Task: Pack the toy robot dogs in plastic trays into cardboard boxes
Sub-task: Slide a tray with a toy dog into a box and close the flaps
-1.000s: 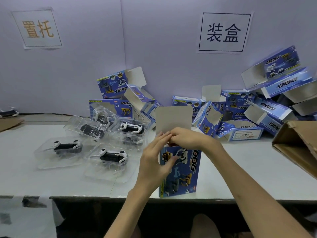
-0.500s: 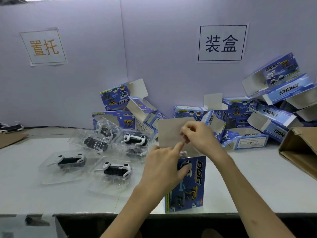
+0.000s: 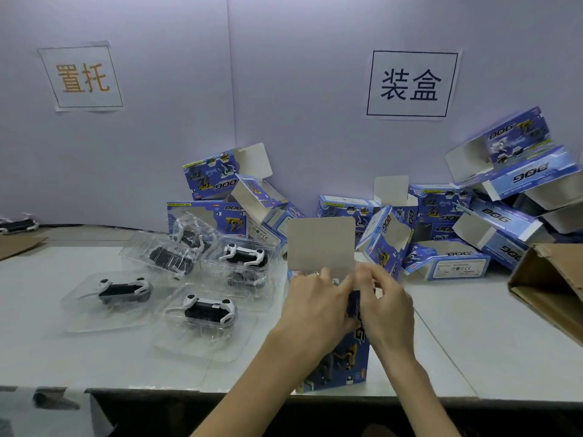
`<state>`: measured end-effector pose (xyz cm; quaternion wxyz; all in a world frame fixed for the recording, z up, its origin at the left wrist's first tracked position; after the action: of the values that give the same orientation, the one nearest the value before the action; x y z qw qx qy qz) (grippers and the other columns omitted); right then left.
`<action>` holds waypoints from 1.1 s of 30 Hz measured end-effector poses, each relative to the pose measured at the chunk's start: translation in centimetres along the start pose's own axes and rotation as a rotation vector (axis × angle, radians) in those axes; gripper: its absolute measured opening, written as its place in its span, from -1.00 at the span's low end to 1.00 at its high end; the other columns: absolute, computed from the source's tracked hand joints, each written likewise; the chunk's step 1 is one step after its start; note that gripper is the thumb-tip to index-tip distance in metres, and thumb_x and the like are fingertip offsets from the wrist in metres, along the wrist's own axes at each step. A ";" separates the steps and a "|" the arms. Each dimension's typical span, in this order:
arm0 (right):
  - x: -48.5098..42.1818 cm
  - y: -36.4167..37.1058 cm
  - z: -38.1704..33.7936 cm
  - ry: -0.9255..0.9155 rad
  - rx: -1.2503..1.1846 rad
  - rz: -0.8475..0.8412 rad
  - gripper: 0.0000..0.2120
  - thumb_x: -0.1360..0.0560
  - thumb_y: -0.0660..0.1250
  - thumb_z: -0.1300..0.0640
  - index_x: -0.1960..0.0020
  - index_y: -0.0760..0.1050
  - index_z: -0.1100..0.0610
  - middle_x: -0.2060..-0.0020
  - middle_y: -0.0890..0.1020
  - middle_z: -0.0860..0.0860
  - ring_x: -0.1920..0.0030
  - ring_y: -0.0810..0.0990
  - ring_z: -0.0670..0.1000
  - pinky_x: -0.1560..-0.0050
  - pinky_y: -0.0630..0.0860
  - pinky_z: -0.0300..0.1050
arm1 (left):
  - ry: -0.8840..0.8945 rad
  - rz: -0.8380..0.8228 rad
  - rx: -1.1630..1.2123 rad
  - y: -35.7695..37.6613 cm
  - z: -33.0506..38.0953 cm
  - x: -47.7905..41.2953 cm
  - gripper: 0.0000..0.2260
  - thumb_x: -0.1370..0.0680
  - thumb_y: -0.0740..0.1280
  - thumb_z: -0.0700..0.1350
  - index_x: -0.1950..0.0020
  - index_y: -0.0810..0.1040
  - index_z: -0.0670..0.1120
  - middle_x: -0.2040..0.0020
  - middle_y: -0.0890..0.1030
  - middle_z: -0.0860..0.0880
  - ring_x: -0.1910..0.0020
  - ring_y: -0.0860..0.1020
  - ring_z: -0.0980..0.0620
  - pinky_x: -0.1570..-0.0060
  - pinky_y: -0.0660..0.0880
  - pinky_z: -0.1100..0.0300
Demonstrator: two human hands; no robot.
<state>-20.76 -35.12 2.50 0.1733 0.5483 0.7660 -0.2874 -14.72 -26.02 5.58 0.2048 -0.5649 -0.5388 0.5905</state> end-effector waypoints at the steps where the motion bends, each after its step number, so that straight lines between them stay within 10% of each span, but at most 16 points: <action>1: 0.2 0.0 0.1 -0.020 0.076 -0.023 -0.57 -0.61 0.05 -0.30 0.01 0.63 -0.15 0.05 0.65 -0.23 -0.07 0.56 -0.08 0.03 0.51 -0.14 | 0.003 0.004 -0.007 0.0 0.0 0.1 -0.40 -0.60 0.23 0.22 -0.56 0.15 0.03 -0.19 0.54 -0.14 -0.10 0.55 -0.17 0.05 0.33 0.06; 8: -1.1 0.2 1.6 0.101 0.186 -0.186 -0.66 -0.60 0.15 -0.20 -0.10 0.68 -0.17 -0.18 0.66 -0.16 -0.19 0.55 -0.02 -0.03 0.45 -0.07 | -0.038 -0.006 -0.062 0.6 0.0 0.5 -0.41 -0.61 0.15 0.29 -0.43 0.31 -0.13 -0.18 0.54 -0.12 -0.13 0.52 -0.13 -0.11 0.38 0.03; 13: -2.4 0.5 2.7 0.255 -0.259 -0.313 -0.71 -0.56 0.30 0.24 0.10 0.72 -0.06 0.25 0.71 -0.25 0.19 0.61 -0.36 0.35 0.44 -0.51 | -0.023 -0.046 -0.022 0.4 0.2 0.2 -0.26 -0.53 0.14 0.41 -0.55 0.19 -0.03 -0.17 0.54 -0.14 -0.09 0.54 -0.15 0.09 0.31 0.06; 19: -5.1 1.5 2.0 0.237 -0.034 -0.410 -0.77 -0.47 0.36 0.30 0.19 0.67 0.01 0.27 0.68 -0.17 0.25 0.60 -0.25 0.27 0.56 -0.24 | -0.010 -0.113 0.005 0.4 0.0 -0.1 -0.36 -0.51 0.23 0.39 -0.43 0.33 0.01 -0.12 0.53 -0.12 -0.07 0.54 -0.12 0.15 0.27 0.09; 26: -10.6 1.3 -9.0 -0.273 0.093 0.080 -0.89 -0.48 0.31 0.17 0.19 0.59 0.09 0.28 0.65 -0.06 0.22 0.62 -0.01 0.18 0.50 -0.13 | -0.030 -0.193 0.064 1.1 -0.3 -0.3 -0.38 -0.50 0.32 0.32 -0.47 0.33 0.07 -0.56 0.13 -0.24 -0.03 0.58 -0.17 0.13 0.27 0.11; 33: -13.7 12.4 -10.1 -0.156 0.486 -0.748 -0.41 -0.69 -0.05 -0.16 0.15 0.65 0.08 0.02 0.66 0.10 0.00 0.60 0.11 -0.14 0.49 -0.01 | -0.035 -0.221 0.114 0.7 -0.3 -0.4 -0.43 -0.52 0.32 0.29 -0.45 0.39 0.06 -0.59 -0.19 -0.30 -0.07 0.59 -0.20 0.02 0.40 0.09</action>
<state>-4.02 -35.99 15.21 -0.0190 0.2354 0.8065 -0.5420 -14.10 -26.48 5.23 0.2906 -0.4792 -0.5669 0.6038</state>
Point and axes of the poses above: each hand's wrist, its own x-axis away from the middle knuckle, its own y-axis out of the palm, z = x × y, the point moved 9 cm from there along -x, towards the middle knuckle
